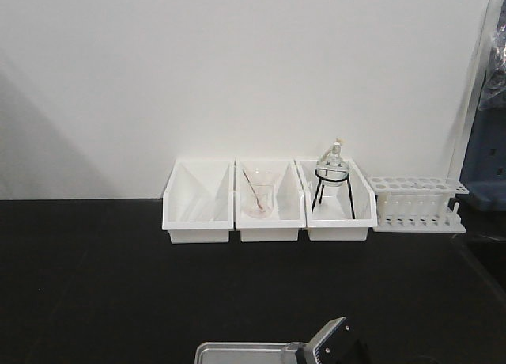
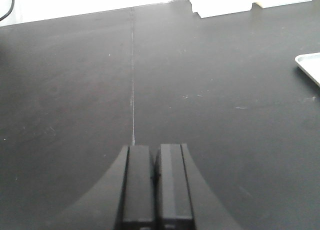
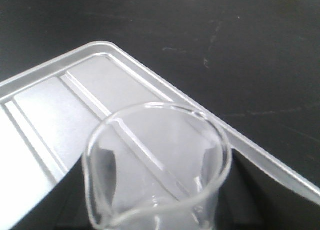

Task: Move beaker to silver tray on left bench
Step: 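Lower the beaker with the right gripper over the silver tray, then open the right gripper to release the beaker onto the silver tray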

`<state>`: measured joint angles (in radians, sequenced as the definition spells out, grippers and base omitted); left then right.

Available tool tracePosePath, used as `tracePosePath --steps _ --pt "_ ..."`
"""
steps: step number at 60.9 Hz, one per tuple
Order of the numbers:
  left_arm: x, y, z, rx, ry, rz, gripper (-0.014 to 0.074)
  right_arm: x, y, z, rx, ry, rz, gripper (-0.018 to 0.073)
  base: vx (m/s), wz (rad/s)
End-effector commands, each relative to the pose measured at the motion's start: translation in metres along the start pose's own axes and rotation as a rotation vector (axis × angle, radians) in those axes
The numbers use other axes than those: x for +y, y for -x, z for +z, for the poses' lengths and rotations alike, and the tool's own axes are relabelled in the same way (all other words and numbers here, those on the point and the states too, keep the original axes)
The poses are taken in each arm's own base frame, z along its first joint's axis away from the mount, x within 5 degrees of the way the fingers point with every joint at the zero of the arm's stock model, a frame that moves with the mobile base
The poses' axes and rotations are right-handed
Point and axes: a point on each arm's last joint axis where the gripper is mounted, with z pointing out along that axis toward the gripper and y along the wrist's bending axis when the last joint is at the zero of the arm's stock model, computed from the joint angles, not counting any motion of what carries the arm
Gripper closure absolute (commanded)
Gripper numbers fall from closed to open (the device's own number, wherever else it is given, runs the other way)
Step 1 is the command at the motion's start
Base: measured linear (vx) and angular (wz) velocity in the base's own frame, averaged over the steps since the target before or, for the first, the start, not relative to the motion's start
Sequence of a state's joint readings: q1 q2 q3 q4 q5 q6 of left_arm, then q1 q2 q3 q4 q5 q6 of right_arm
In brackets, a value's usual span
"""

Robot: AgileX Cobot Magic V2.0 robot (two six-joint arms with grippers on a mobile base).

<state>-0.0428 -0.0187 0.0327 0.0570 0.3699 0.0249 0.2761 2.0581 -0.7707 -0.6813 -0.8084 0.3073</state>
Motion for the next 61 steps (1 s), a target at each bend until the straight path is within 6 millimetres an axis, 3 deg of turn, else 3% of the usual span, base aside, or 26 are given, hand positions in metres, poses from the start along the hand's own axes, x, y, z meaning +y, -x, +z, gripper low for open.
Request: tracePosePath --steps 1,10,26,33,41,49,56,61 --pt "-0.001 0.001 0.002 -0.064 -0.007 -0.002 0.0595 -0.001 0.028 -0.004 -0.137 -0.005 -0.027 0.0495 0.0 0.0" --pt "-0.001 0.001 0.002 -0.064 -0.007 -0.002 0.0595 -0.001 0.028 -0.004 -0.135 -0.003 -0.012 0.0352 0.0 0.0" --pt "-0.001 0.001 0.002 -0.064 -0.007 -0.002 0.0595 -0.001 0.028 -0.004 -0.135 -0.002 -0.003 -0.0025 0.0 0.0" --pt "-0.001 0.001 0.002 -0.064 -0.007 -0.002 0.0595 -0.001 0.029 -0.005 -0.138 -0.003 -0.004 -0.0121 0.0 0.0" --pt "-0.001 0.001 0.002 -0.064 -0.007 -0.002 0.0595 -0.001 0.041 -0.011 -0.171 -0.008 -0.022 -0.015 0.0 0.0" --pt "-0.001 0.001 0.002 -0.064 -0.007 -0.002 0.0595 0.002 0.072 -0.029 -0.257 -0.025 -0.068 -0.0139 0.0 0.0" --pt "-0.001 0.001 0.002 -0.064 -0.007 -0.002 0.0595 0.006 0.105 -0.053 -0.329 -0.05 -0.073 -0.0098 0.0 0.0" --pt "-0.001 0.001 0.002 -0.064 -0.007 -0.002 0.0595 0.012 0.129 -0.077 -0.372 -0.071 -0.047 -0.0019 0.0 0.0"
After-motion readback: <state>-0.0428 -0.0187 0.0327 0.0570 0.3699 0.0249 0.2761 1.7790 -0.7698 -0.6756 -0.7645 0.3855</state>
